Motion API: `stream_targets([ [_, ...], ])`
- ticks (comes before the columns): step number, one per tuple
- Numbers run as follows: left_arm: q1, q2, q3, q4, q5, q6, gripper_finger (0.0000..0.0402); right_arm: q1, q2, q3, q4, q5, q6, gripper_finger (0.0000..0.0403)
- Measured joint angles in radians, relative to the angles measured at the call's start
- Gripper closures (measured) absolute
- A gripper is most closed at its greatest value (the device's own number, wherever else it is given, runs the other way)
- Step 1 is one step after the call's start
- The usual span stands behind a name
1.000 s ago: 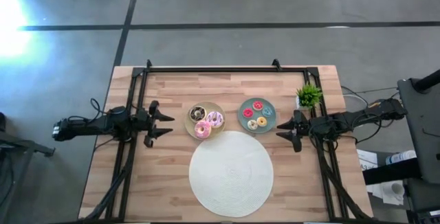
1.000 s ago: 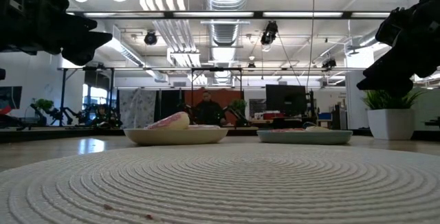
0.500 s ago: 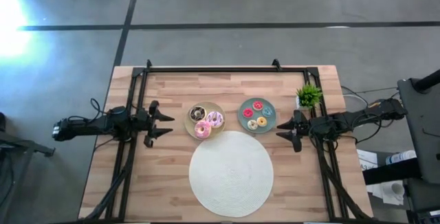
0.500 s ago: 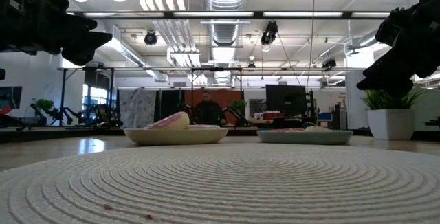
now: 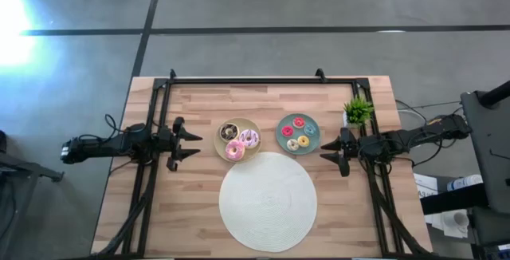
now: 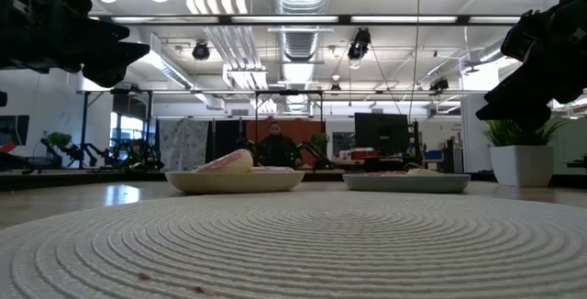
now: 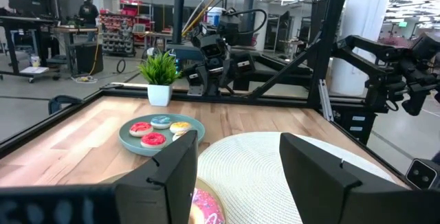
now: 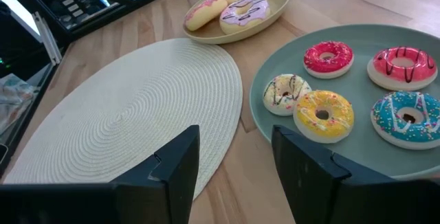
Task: Pick & Place donuts
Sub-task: Return to Home Position
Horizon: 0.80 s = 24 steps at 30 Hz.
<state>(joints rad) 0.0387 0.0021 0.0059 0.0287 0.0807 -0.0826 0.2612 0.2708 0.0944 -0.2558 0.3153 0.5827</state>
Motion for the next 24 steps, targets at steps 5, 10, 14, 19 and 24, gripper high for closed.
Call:
stream_targets([
  [5,0.0,0.0,0.0,0.0,0.0,0.0,0.0221,0.0,0.0,0.0,0.0,0.0,0.0,0.0229],
  [10,0.0,0.0,0.0,0.0,0.0,0.0,0.0221,0.0,-0.003,0.0,0.0,0.0,0.0,0.0229],
  [14,0.0,0.0,0.0,0.0,0.0,0.0,0.0221,-0.033,-0.034,0.0,0.0,0.002,-0.024,0.0229],
  [19,0.0,0.0,0.0,0.0,0.0,0.0,0.0221,-0.119,-0.11,0.0,0.079,-0.072,-0.216,0.0229],
  [24,0.0,0.0,0.0,0.0,0.0,0.0,0.0221,-0.171,-0.174,0.0,0.15,-0.274,-0.451,0.0229],
])
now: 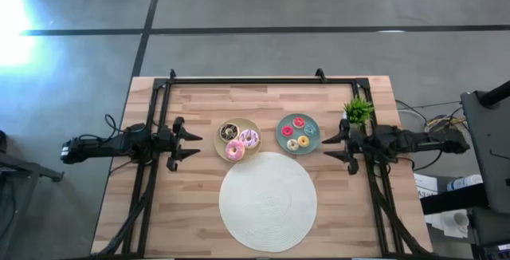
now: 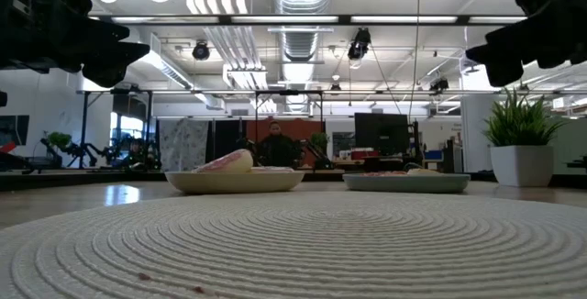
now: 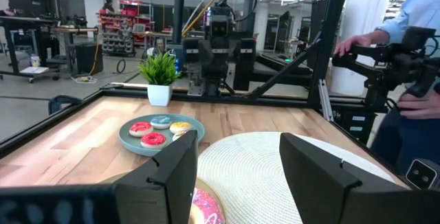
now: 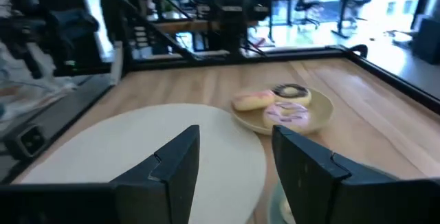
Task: Pick & Place donuts
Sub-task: Return to Home Position
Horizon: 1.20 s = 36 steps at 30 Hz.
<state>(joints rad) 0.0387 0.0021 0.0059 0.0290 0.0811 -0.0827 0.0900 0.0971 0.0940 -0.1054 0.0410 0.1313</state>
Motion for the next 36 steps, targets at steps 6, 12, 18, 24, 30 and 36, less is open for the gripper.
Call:
stream_targets([
  [6,0.0,0.0,0.0,0.0,0.0,0.0,0.0221,-0.004,-0.073,-0.037,-0.015,-0.04,-0.038,0.0229],
  [12,0.0,0.001,0.0,0.0,0.001,0.0,0.0221,-0.003,-0.095,-0.041,0.005,-0.051,-0.113,0.0229],
  [18,0.0,0.001,0.0,0.0,0.001,0.0,0.0221,-0.003,-0.071,-0.042,0.006,-0.048,-0.078,0.0229],
  [24,0.0,0.001,0.0,0.0,0.0,0.0,0.0221,-0.003,-0.063,-0.043,0.006,-0.046,-0.082,0.0229],
  [30,0.0,0.001,0.0,0.0,0.0,0.0,0.0221,-0.003,-0.062,-0.043,0.006,-0.046,-0.082,0.0229],
  [36,0.0,0.0,0.0,0.0,0.0,0.0,0.0221,-0.003,-0.063,-0.043,0.006,-0.046,-0.082,0.0229],
])
